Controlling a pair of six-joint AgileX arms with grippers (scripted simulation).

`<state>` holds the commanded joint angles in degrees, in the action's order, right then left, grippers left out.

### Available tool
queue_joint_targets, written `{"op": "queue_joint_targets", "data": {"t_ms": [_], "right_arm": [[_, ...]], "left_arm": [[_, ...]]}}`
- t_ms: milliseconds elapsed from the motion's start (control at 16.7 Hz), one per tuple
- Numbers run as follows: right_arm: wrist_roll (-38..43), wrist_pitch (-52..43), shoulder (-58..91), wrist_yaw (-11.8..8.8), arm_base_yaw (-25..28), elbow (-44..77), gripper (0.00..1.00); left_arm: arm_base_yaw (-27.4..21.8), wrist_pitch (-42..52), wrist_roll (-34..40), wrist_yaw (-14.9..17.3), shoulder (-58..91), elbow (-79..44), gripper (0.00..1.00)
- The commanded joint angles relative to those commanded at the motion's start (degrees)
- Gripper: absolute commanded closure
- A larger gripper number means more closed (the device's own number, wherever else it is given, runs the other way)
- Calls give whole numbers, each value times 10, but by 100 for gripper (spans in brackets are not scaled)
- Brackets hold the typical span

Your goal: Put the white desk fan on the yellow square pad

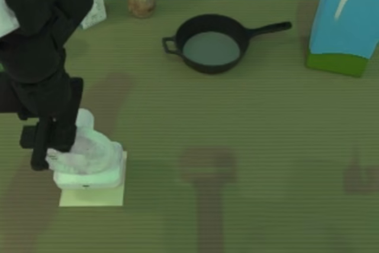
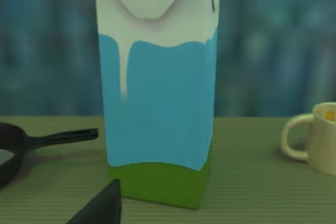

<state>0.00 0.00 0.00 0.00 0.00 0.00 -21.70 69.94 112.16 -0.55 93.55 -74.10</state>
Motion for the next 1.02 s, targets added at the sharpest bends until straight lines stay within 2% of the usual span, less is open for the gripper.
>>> {"op": "queue_joint_targets", "data": {"t_ms": [660, 1020], "right_arm": [[0, 0, 0, 0, 0, 0, 0], [0, 0, 0, 0, 0, 0, 0]], "left_arm": [[0, 0, 0, 0, 0, 0, 2], [0, 0, 0, 0, 0, 0, 0]]}}
